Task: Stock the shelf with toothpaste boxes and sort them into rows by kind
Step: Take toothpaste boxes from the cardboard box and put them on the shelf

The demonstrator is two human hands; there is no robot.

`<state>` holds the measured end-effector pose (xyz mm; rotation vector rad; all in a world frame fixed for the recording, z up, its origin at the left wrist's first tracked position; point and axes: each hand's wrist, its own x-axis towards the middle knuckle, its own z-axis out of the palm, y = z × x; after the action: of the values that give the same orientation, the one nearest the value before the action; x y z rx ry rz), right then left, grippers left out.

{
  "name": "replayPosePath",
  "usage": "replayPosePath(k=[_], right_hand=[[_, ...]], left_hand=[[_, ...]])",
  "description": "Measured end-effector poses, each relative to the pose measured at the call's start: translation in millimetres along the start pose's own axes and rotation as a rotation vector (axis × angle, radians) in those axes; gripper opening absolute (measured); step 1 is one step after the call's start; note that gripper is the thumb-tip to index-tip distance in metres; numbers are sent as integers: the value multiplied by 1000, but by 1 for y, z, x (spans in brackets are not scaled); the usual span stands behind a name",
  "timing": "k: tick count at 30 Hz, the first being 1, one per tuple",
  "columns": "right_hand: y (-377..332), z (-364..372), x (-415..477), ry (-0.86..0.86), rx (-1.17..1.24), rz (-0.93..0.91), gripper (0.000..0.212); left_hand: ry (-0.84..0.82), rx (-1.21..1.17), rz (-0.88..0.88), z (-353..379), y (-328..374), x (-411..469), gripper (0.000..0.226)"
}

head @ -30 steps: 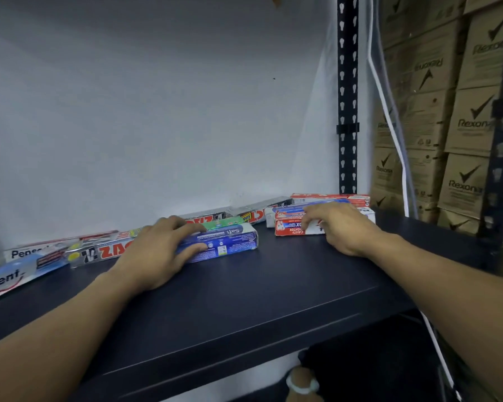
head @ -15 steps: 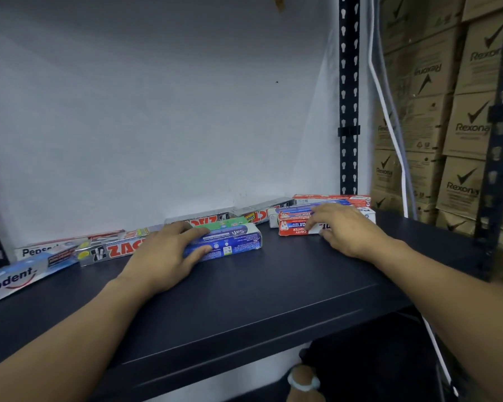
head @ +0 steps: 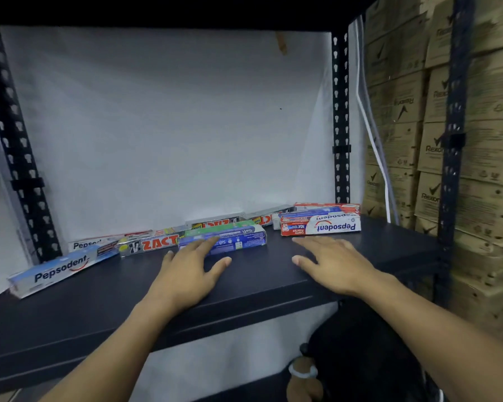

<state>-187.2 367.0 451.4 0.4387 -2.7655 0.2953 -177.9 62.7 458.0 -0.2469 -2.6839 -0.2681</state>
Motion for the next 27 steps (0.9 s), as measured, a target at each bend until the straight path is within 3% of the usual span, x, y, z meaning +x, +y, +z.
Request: replayPosePath(k=[3, 8, 12, 15, 20, 23, 27], right_hand=[[-26, 11, -34, 27, 31, -28, 56], [-57, 36, -91, 81, -19, -138, 71], [-66, 61, -129, 83, 77, -189, 72], [-63, 100, -154, -38, 131, -168, 70], [-53, 196, -182, -328, 148, -126, 74], [-45, 262, -199, -567, 149, -93, 74], [-44, 321, -230, -761, 131, -61, 67]], left_hand=[[41, -2, -23, -10, 18, -38, 66], [130, 292, 48, 6, 23, -103, 66], [233, 249, 65, 26, 20, -144, 63], [237, 193, 110, 53, 22, -178, 65], [-62, 89, 22, 134, 10, -239, 64], [-292, -8, -126, 189, -7, -276, 69], [-608, -212, -395, 245, -24, -313, 68]])
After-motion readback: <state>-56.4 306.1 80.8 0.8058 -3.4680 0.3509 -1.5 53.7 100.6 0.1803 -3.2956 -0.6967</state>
